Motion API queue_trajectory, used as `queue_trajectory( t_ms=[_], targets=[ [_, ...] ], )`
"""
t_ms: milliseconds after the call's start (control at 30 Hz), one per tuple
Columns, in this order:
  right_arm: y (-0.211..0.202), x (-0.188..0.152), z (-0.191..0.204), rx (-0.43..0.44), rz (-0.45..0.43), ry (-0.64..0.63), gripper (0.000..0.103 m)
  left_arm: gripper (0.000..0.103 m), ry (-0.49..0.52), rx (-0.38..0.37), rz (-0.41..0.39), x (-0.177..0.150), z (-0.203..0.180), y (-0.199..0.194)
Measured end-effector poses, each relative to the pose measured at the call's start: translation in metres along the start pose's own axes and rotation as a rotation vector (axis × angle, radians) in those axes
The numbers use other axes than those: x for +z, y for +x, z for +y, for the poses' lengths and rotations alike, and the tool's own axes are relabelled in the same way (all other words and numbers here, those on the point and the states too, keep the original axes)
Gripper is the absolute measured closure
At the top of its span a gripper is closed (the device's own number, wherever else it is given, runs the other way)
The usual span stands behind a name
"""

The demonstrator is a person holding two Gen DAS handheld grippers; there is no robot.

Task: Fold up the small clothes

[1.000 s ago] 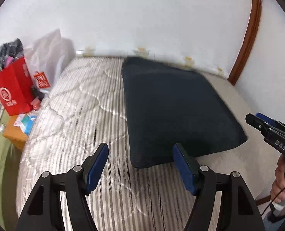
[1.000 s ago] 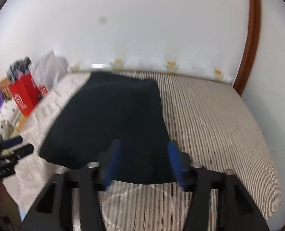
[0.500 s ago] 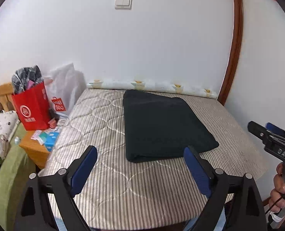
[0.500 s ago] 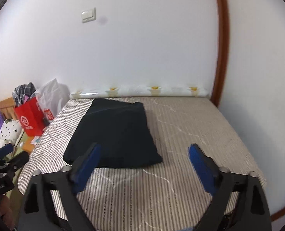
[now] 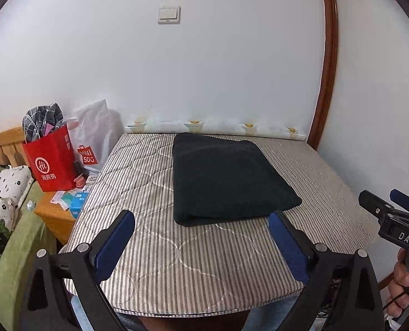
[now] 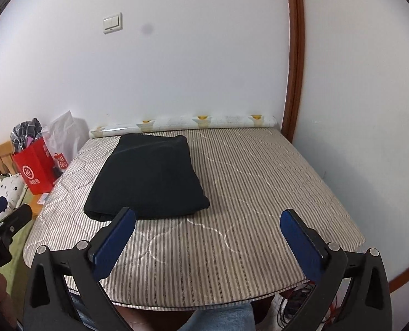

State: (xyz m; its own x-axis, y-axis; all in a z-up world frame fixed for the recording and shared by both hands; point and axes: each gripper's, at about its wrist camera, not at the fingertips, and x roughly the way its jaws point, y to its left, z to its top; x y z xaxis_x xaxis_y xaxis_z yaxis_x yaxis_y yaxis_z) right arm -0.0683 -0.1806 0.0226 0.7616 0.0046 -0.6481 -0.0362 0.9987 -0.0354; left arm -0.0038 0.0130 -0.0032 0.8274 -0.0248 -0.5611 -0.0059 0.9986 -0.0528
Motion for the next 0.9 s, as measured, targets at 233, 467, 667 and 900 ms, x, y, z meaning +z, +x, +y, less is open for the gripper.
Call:
queue_trajectory(
  t_ms=[233, 467, 667, 900],
  targets=[
    [0.0019, -0.0042, -0.006, -0.015, 0.016, 0.005, 0.0, 0.005, 0.003, 0.009, 0.005, -0.0025, -0.0048, 0.0015],
    [0.0017, -0.0052, -0.0065, -0.035, 0.014, -0.001, 0.0, 0.005, 0.002, 0.01, 0.002, -0.0029, -0.0065, 0.0005],
    [0.005, -0.007, -0.0057, -0.041, 0.026, -0.006, 0.0, 0.005, -0.009, 0.013, 0.004, -0.0046, -0.0042, 0.0005],
    [0.0059, -0.0077, -0.0071, -0.042, 0.028, -0.008, 0.0, 0.005, -0.017, 0.012, 0.012, -0.006, -0.0025, 0.0026]
  ],
)
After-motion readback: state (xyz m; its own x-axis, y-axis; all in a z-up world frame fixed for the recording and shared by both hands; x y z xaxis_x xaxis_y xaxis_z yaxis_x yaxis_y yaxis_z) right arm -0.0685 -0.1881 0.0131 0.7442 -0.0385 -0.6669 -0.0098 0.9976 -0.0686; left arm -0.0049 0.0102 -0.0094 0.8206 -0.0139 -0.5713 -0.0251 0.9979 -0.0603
